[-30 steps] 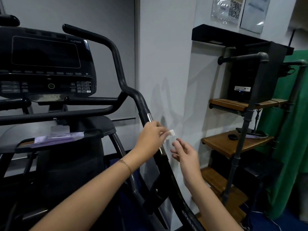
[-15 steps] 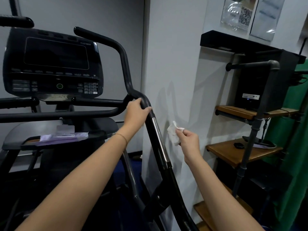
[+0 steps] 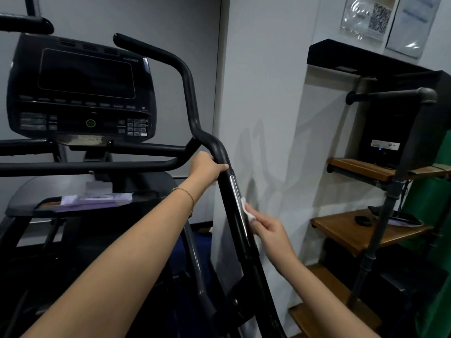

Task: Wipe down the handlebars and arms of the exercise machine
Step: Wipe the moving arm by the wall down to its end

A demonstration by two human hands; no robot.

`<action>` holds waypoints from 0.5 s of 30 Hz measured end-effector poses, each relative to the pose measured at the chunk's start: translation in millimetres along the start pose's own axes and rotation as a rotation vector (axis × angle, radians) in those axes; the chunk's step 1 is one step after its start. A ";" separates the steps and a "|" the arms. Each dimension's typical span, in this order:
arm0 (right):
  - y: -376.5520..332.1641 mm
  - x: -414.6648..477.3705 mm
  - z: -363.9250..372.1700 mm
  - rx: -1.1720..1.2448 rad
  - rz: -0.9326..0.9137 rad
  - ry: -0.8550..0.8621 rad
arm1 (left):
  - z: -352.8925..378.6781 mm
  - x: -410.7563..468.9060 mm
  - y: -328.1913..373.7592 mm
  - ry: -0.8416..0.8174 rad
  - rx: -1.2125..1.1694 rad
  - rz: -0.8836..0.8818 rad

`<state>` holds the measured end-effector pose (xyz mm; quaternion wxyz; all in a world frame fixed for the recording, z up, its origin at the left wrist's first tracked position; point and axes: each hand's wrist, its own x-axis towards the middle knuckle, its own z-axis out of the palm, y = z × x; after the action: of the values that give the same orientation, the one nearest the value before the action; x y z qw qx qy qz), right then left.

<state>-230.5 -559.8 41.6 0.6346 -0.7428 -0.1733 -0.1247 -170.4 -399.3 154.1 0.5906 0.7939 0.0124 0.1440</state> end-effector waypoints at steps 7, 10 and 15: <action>-21.4 55.5 15.9 0.120 0.021 -0.014 | 1.5 2.9 -2.1 0.002 -0.010 -0.002; -17.6 55.0 10.7 0.443 0.203 -0.068 | 2.5 5.4 -4.0 0.004 -0.014 -0.012; 9.2 21.3 -10.5 0.580 0.368 -0.201 | 4.4 12.3 -5.5 0.007 -0.008 -0.017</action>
<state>-207.0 -569.3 43.7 0.8107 -0.5590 -0.1262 0.1198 -156.7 -399.4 150.4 0.5950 0.7908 0.0206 0.1420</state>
